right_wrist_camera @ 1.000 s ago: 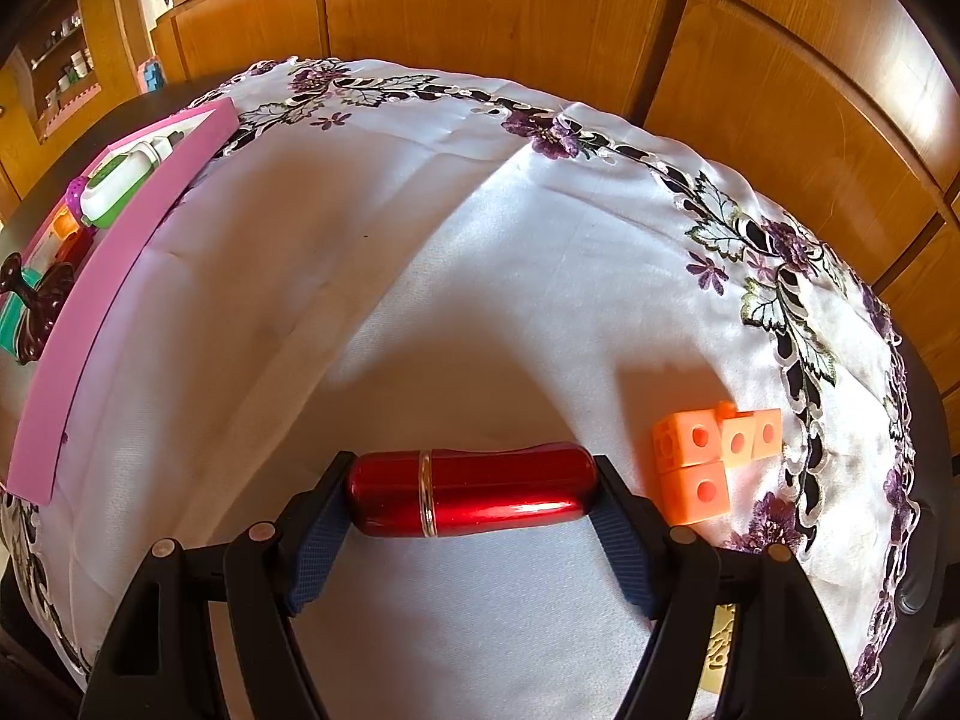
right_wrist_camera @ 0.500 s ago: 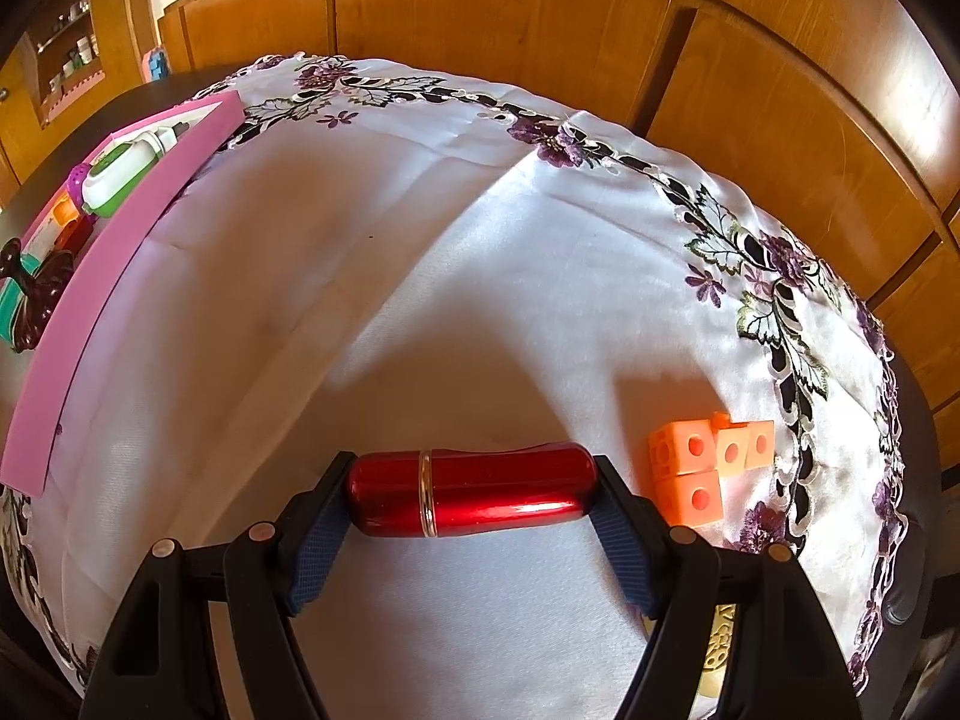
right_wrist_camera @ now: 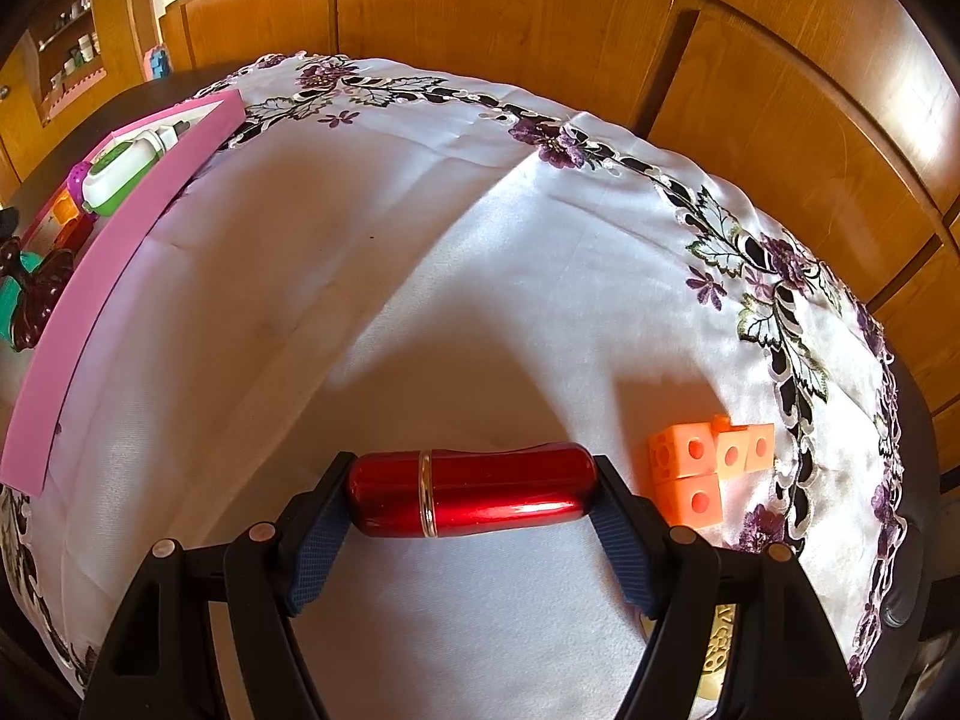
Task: Organize rigid objects
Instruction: 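Lower the black cup into the tray and open the left gripper, then carry the red lipstick tube over the tray with the right gripper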
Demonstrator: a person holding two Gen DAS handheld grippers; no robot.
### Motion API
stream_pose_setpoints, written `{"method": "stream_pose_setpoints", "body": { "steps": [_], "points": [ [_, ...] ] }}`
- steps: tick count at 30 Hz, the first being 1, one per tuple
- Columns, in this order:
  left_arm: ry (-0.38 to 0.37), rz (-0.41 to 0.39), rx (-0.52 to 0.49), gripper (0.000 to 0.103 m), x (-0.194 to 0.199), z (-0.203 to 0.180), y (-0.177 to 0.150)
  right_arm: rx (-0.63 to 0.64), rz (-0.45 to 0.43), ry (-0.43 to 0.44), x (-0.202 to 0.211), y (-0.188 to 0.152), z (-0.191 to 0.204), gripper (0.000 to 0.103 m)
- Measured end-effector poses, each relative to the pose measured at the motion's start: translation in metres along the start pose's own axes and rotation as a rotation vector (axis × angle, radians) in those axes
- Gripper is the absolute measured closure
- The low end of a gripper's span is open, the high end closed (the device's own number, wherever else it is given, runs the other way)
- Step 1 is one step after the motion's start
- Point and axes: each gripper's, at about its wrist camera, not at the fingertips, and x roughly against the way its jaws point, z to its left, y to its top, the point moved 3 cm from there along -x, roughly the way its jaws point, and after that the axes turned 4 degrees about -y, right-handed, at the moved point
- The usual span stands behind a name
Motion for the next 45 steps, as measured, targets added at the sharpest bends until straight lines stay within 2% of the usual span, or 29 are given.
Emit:
{"method": "stream_pose_setpoints", "body": {
  "steps": [9, 20, 33, 45],
  "points": [
    [0.068, -0.093, -0.042, 0.039, 0.029, 0.0, -0.014, 0.017, -0.005, -0.013, 0.0, 0.001, 0.002, 0.027],
    [0.147, -0.088, -0.091, 0.039, 0.044, -0.014, -0.064, 0.032, -0.013, -0.031, 0.001, 0.0, 0.005, 0.027],
    [0.162, -0.14, -0.148, 0.037, 0.069, -0.033, -0.074, 0.041, -0.02, -0.052, 0.004, -0.002, 0.008, 0.027],
    [0.165, -0.144, -0.152, 0.037, 0.075, -0.026, -0.079, 0.001, -0.007, -0.044, 0.003, -0.002, 0.006, 0.027]
  ]
}}
